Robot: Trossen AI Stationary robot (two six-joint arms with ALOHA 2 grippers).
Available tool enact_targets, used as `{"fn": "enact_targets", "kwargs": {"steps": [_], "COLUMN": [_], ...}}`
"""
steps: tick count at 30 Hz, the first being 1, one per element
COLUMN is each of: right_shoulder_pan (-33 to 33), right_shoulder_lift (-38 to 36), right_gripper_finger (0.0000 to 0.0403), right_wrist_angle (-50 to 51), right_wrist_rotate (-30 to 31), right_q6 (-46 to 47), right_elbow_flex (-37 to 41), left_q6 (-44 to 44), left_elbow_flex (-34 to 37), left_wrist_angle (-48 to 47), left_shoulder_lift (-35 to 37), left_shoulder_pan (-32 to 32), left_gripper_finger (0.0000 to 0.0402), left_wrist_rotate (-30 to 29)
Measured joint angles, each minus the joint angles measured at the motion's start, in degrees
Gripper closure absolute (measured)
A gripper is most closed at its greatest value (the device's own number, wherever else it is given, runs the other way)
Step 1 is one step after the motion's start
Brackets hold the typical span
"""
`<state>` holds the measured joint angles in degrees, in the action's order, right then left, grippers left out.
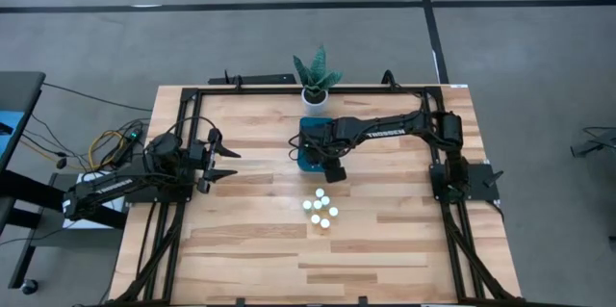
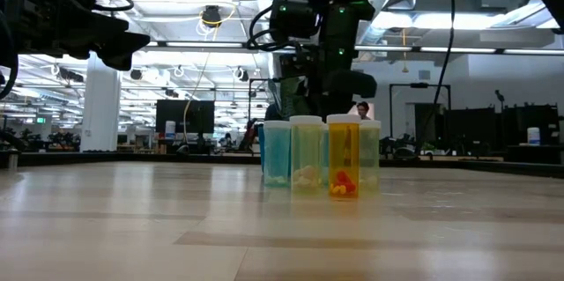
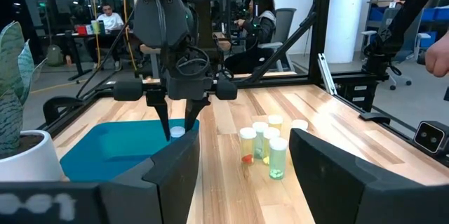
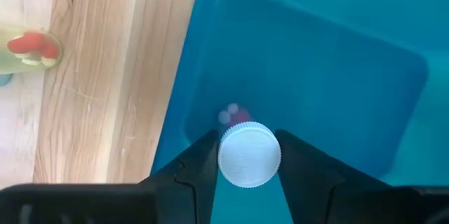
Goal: Pick and place pill bottles into a basket
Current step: Put the pink pill bottle into the bin
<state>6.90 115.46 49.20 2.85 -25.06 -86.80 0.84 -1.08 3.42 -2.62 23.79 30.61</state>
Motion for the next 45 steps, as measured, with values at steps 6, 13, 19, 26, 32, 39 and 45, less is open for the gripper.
{"fn": "enact_targets", "kwargs": {"steps": [6, 13, 19, 26, 32, 39, 45], "right_shoulder_pan": [0.37, 0.32, 0.26, 0.26, 0.26, 0.26, 0.26], "right_shoulder_lift": [0.02, 0.02, 0.04, 0.13, 0.13, 0.13, 0.11], "right_gripper_finger": [0.0274, 0.0274, 0.0271, 0.0244, 0.022, 0.0211, 0.0216], "right_wrist_angle": [0.07, 0.16, 0.16, 0.14, 0.14, 0.76, 1.35], "right_wrist_rotate": [-0.08, -0.11, -0.04, -0.09, -0.05, 0.08, 0.13], "right_q6": [-0.89, -0.9, -0.93, -0.96, -0.96, -1.87, -2.37], "right_elbow_flex": [0.02, 0.02, 0.02, 0.04, 0.04, 0.04, 0.04], "left_q6": [0.0, 0.0, 0.0, 0.0, 0.0, 0.0, 0.0], "left_elbow_flex": [0.02, 0.0, 0.0, 0.0, 0.0, 0.0, 0.01], "left_wrist_angle": [0.0, 0.0, 0.0, 0.0, 0.0, 0.0, 0.0], "left_shoulder_lift": [-0.01, -0.01, -0.01, 0.01, 0.01, -0.01, 0.01], "left_shoulder_pan": [0.0, 0.0, 0.02, 0.01, 0.02, 0.02, 0.01], "left_gripper_finger": [0.0189, 0.0189, 0.0189, 0.0189, 0.0189, 0.0189, 0.0189], "left_wrist_rotate": [0.0, 0.0, 0.0, 0.0, 0.02, 0.0, 0.0]}}
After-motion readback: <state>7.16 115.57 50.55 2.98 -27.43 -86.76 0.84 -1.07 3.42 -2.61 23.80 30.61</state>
